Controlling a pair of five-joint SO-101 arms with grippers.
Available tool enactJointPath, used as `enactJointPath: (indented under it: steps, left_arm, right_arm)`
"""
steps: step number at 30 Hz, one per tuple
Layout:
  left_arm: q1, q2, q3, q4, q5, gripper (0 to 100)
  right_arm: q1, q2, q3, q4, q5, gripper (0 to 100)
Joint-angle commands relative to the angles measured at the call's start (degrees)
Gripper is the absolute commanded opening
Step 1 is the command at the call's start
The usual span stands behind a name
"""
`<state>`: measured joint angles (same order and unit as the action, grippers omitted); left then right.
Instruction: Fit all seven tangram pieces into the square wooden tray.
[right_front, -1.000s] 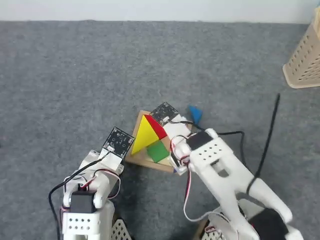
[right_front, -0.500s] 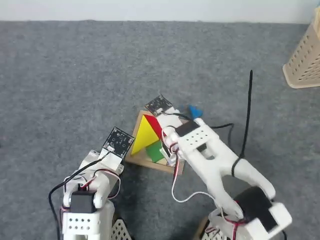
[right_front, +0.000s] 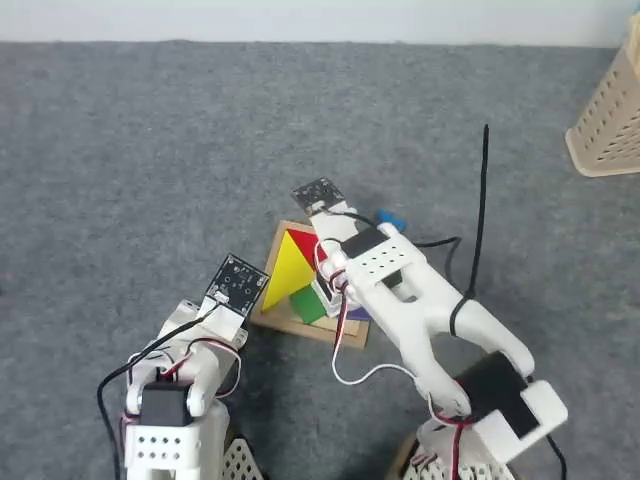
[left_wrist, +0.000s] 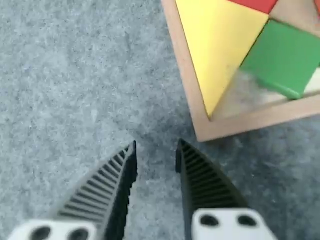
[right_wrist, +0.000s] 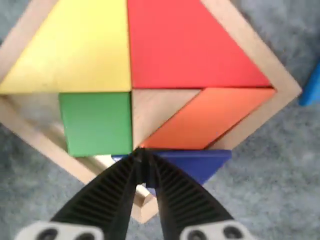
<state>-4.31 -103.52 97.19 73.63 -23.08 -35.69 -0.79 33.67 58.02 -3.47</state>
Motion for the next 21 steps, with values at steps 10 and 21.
enactJointPath:
  steps: [10,21]
  left_arm:
    - [-0.3,-1.2,-0.7,-0.1,0.6,12]
    - [-0.3,-1.2,-0.7,-0.1,0.6,12]
  right_arm:
    - [10.7,-23.1,11.3,-4.8,0.9,0.6]
    - [2.9,-10.8,12.0,-5.9,3.1,0.6]
